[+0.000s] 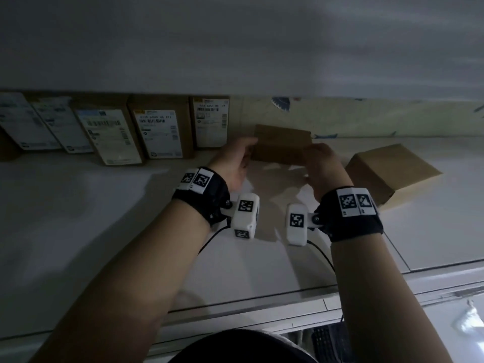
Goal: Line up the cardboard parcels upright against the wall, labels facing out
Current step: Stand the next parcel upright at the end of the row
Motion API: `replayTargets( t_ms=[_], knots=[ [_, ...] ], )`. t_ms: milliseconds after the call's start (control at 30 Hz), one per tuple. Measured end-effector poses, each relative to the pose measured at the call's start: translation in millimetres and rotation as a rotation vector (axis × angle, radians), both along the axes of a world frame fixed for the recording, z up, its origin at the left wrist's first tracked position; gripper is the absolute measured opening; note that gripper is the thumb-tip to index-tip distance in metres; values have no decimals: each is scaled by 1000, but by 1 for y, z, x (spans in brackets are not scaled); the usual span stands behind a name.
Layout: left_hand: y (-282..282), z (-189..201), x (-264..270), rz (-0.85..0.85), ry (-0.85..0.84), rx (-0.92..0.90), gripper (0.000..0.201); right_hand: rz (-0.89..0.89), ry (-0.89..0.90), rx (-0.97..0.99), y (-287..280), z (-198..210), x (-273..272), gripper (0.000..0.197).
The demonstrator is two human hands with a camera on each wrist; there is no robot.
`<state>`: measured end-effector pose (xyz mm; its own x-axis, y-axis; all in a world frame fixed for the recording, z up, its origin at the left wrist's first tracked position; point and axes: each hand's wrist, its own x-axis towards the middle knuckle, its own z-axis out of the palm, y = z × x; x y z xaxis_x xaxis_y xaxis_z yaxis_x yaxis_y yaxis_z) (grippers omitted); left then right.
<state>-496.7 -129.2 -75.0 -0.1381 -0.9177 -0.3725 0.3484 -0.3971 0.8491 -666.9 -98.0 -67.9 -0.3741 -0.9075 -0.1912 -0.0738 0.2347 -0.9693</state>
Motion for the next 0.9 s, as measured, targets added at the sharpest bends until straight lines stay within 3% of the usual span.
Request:
replayTargets(
  t_ms=[133,200,400,467,667,800,900],
  knots=[
    [11,9,-6,-62,-129,-13,17,94,147,33,6,-5,-3,32],
    [16,13,2,-56,-232,-73,27,70,150,-15,11,-1,-9,24],
    [35,44,31,54,-503,-352,25,180,445,-229,20,3,-16,71],
    [44,57,38,89,-566,-461,21,227,513,-232,24,11,-8,78],
    [70,70,66,294,-408,-504,14,442,499,-115,43,11,39,80],
    [89,66,98,428,-400,-556,15,646,456,-83,54,12,77,61],
    [97,63,128,543,-404,-557,14,734,362,-84,65,14,103,66]
  ],
)
